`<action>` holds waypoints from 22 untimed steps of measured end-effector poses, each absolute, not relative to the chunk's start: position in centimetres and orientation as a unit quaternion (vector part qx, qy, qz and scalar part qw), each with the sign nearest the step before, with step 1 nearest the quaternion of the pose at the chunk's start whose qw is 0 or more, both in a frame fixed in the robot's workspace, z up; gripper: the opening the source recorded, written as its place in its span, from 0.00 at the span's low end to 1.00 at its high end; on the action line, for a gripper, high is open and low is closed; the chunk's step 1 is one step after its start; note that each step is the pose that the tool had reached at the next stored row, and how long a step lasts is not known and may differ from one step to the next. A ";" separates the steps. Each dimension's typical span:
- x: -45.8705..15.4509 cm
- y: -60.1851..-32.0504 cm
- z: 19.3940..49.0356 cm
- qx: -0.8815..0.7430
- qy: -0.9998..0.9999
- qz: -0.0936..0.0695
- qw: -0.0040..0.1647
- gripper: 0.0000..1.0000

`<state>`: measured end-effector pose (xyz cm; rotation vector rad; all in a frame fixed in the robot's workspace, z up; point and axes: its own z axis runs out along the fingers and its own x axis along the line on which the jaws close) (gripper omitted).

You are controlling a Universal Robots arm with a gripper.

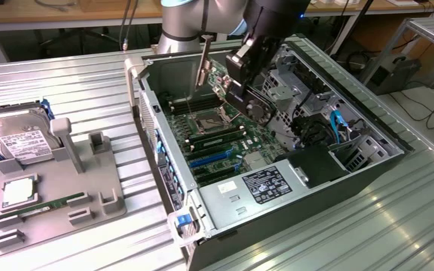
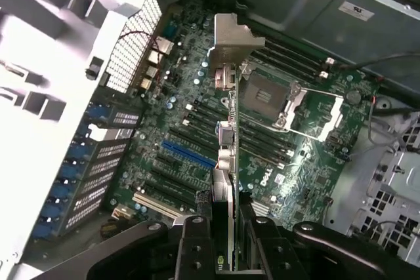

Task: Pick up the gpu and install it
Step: 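Insert the gpu into the slot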

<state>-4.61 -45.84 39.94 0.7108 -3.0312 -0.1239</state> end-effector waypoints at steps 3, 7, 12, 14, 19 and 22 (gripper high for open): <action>-4.6 -45.8 39.9 0.264 -0.964 -0.039 0.014 0.26; -4.6 -45.8 39.8 0.312 -0.949 -0.038 0.015 0.26; -4.6 -45.8 39.7 0.363 -0.931 -0.037 0.016 0.26; -4.6 -45.8 39.6 0.381 -0.924 -0.037 0.016 0.26; -4.6 -45.8 39.3 0.484 -0.874 -0.034 0.019 0.26; -4.6 -45.8 39.1 0.553 -0.832 -0.032 0.021 0.26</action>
